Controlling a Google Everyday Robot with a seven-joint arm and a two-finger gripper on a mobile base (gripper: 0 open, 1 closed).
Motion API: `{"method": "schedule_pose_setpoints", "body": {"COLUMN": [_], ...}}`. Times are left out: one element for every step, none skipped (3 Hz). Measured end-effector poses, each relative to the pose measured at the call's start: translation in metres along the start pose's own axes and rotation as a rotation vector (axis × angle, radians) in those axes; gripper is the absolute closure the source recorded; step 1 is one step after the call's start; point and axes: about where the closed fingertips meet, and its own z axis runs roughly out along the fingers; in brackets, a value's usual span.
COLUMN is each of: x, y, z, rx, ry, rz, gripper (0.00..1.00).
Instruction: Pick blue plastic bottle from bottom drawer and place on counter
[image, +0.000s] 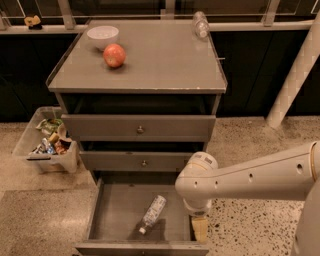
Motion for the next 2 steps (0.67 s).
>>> {"method": "schedule_pose_setpoints", "body": {"x": [0.0, -0.01], "y": [-0.002, -0.01], "z": [0.008, 0.041], "rx": [-0.027, -0.138], "ry": [-0.046, -0.185], "rz": [-0.014, 0.035], "gripper": [0.0, 0.0]}}
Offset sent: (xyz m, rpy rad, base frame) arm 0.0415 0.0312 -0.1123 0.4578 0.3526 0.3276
